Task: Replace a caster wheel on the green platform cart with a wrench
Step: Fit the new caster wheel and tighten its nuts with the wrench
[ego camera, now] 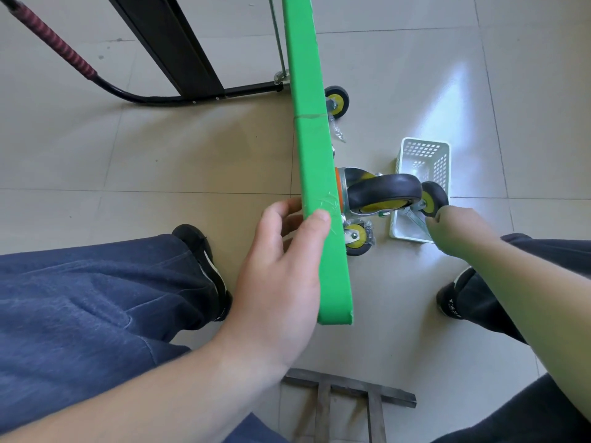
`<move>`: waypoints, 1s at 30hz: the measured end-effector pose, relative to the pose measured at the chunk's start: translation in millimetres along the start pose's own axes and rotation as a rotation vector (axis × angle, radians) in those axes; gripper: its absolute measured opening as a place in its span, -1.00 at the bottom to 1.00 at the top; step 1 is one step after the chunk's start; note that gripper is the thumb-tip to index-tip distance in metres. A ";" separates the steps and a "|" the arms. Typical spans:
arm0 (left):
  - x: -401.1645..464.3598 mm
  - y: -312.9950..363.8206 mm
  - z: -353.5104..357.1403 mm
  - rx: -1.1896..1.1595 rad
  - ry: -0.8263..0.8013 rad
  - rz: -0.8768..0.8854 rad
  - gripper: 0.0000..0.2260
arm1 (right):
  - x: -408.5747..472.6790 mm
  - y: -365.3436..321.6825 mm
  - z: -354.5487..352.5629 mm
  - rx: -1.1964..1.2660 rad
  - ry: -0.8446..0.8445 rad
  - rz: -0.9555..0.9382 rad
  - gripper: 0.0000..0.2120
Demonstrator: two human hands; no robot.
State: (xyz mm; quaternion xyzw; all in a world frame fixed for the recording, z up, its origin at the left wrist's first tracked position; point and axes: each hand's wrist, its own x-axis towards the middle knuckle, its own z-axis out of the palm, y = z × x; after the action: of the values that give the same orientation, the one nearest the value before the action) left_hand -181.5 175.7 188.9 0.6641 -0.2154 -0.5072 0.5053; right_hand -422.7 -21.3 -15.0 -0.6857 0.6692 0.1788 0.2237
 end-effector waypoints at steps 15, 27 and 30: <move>23.5 -6.1 0.2 -0.049 -0.138 0.044 -0.58 | 29.3 8.4 38.6 -0.184 -0.142 -0.027 -0.77; 32.1 -4.1 2.2 -0.135 -0.182 0.010 -0.57 | 69.6 10.3 62.4 -0.182 -0.231 0.013 -0.69; 32.4 -4.2 1.5 -0.134 -0.187 0.008 -0.53 | 72.4 4.0 61.7 -0.202 -0.269 0.046 -0.61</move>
State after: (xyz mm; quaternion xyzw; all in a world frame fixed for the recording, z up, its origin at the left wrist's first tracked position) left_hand -171.1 150.8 170.5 0.5777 -0.2297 -0.5781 0.5284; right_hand -420.4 -48.2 -106.2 -0.6589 0.6275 0.3404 0.2372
